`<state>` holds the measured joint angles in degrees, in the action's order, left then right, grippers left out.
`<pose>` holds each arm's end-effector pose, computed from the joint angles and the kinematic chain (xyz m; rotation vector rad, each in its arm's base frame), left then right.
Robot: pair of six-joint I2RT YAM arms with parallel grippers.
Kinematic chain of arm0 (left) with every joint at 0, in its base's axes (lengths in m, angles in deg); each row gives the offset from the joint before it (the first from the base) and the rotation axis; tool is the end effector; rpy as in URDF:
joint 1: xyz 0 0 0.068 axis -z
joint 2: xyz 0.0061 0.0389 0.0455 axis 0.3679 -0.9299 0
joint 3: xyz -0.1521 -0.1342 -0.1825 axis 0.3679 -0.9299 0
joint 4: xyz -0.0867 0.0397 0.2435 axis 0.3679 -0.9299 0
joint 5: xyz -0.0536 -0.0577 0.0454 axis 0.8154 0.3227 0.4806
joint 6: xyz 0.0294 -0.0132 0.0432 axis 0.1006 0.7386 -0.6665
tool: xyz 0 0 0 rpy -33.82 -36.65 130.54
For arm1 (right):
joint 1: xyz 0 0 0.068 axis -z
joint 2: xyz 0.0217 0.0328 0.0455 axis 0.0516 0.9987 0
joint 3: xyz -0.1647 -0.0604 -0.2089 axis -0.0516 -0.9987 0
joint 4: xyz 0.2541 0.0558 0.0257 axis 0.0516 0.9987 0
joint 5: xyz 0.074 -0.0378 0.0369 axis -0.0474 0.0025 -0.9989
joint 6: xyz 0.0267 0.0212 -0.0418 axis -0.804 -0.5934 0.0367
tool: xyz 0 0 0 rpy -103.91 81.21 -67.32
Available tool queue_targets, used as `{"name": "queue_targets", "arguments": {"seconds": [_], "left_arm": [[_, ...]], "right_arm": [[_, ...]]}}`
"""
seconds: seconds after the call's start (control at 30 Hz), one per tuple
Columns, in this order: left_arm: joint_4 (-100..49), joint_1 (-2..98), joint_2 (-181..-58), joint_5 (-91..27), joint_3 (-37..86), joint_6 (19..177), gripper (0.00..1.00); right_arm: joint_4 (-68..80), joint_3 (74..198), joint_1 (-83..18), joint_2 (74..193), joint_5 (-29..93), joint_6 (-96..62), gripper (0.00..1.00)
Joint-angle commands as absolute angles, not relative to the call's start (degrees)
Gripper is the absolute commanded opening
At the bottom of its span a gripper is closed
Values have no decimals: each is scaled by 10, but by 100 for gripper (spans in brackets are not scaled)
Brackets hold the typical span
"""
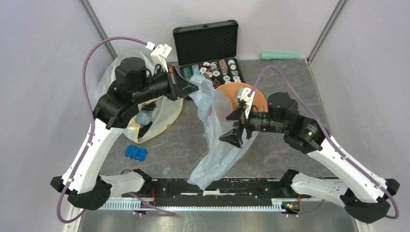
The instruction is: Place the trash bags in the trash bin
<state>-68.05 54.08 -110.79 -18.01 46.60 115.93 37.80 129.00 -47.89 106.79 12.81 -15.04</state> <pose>0.1710 -0.1251 0.4972 0.3534 1.9020 -1.0997 0.1230 0.1451 0.4136 -0.9869 1.7267 1.0150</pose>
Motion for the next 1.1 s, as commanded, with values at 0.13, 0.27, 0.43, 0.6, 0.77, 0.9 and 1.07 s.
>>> {"name": "queue_targets", "arguments": {"seconds": [0.13,0.27,0.43,0.6,0.77,0.9,1.07], "left_arm": [[-682,538,-1109,-189,474,1132,2],[-685,538,-1106,-191,474,1131,2],[-692,538,-1107,-202,474,1123,2],[-697,538,-1115,-209,479,1116,2],[-703,538,-1138,-221,498,1109,2],[-704,535,-1166,-218,512,1110,2],[-694,532,-1209,-205,523,1115,2]], "right_arm": [[368,1335,-597,1111,256,-160,86],[383,1344,-599,1118,311,-160,59],[423,1368,-598,1111,410,-140,40],[452,1402,-593,1121,501,-118,11],[460,1443,-535,1158,488,-82,17],[457,1471,-427,1194,406,-62,26],[459,1533,-358,1265,352,-46,43]]}}
